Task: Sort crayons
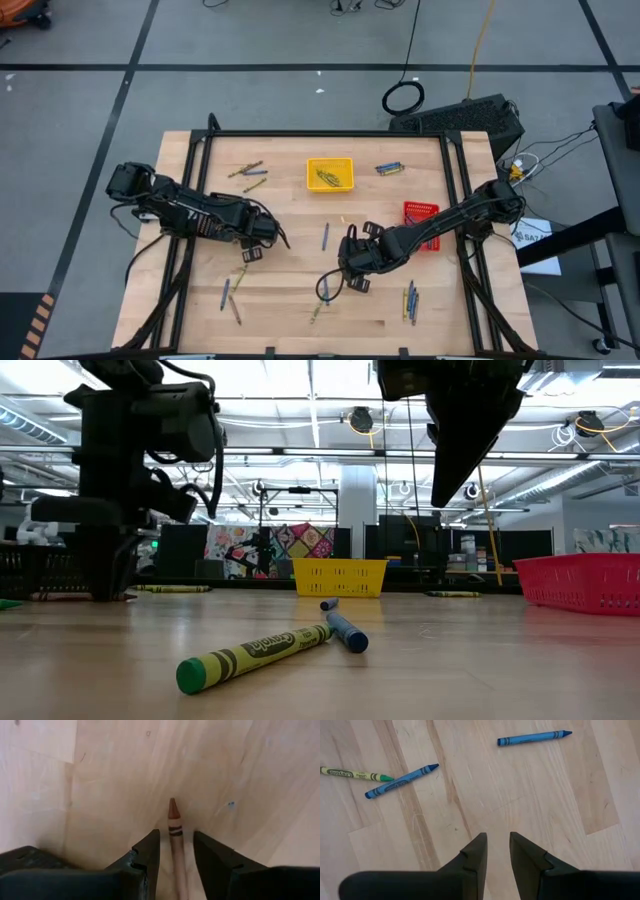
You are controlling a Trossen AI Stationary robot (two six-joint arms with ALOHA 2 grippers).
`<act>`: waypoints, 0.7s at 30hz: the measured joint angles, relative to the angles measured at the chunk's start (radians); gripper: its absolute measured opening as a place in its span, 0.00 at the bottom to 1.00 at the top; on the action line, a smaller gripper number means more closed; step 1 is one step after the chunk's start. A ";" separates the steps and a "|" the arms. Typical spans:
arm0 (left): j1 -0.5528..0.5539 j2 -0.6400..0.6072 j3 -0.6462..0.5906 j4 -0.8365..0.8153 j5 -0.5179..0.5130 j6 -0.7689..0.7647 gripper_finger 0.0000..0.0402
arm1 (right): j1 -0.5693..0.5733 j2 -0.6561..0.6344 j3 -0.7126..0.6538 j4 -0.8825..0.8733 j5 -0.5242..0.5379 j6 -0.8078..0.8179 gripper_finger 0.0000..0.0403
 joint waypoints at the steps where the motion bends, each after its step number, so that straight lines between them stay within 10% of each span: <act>1: 0.000 -0.001 -0.007 0.014 -0.001 -0.002 0.31 | 0.000 0.000 0.000 0.001 0.000 0.000 0.18; 13: 0.000 0.000 -0.025 0.048 -0.017 0.024 0.03 | 0.000 0.000 0.000 0.003 0.002 -0.003 0.18; 21: -0.001 0.001 -0.019 0.046 -0.031 0.025 0.01 | -0.001 0.000 0.000 0.004 0.029 0.000 0.18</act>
